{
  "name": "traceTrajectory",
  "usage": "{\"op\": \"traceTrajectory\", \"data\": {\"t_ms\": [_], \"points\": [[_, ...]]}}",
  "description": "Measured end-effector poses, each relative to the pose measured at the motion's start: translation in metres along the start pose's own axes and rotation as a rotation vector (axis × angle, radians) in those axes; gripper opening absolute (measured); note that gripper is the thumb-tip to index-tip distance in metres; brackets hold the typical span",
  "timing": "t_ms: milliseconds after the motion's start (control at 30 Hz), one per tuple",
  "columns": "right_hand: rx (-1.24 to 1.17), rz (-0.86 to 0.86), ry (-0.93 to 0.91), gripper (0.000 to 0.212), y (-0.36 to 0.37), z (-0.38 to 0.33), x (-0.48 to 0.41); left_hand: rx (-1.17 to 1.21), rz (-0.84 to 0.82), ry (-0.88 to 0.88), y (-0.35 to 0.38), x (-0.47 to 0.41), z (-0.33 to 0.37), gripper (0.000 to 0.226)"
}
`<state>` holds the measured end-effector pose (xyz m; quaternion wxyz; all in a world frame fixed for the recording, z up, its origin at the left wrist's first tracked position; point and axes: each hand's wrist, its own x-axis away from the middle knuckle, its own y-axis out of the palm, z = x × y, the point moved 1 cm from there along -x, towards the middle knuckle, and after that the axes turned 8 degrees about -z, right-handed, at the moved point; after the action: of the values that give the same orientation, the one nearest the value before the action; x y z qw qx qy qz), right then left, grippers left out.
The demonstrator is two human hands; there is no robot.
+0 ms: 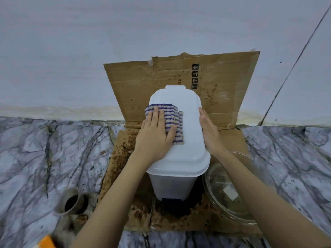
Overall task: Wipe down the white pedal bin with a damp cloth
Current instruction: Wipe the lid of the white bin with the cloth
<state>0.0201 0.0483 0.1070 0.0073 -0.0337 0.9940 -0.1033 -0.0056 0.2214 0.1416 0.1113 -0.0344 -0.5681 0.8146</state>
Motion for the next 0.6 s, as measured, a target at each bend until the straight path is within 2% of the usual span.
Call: {"op": "traceTrajectory", "data": {"t_ms": [133, 233, 333, 400, 500, 600], "points": [[-0.008, -0.003, -0.001, 0.046, 0.000, -0.002, 0.003, 0.199, 0.029, -0.057, 0.002, 0.034, -0.003, 0.071], [-0.016, 0.002, 0.005, 0.046, 0.000, -0.003, 0.005, 0.241, 0.094, -0.113, 0.011, 0.056, 0.008, 0.073], [-0.001, -0.002, 0.007, 0.046, 0.000, -0.004, 0.005, 0.085, 0.135, -0.110, 0.017, 0.059, 0.015, 0.081], [0.005, -0.001, 0.016, 0.046, 0.001, -0.004, 0.005, -0.048, 0.098, -0.058, 0.014, 0.042, 0.015, 0.082], [-0.015, -0.007, 0.025, 0.045, 0.000, -0.003, 0.003, -0.062, -0.020, 0.031, 0.008, 0.003, 0.020, 0.069], [-0.060, 0.002, 0.018, 0.045, 0.000, -0.001, 0.000, -0.064, -0.086, 0.082, 0.003, -0.032, 0.032, 0.066]]}}
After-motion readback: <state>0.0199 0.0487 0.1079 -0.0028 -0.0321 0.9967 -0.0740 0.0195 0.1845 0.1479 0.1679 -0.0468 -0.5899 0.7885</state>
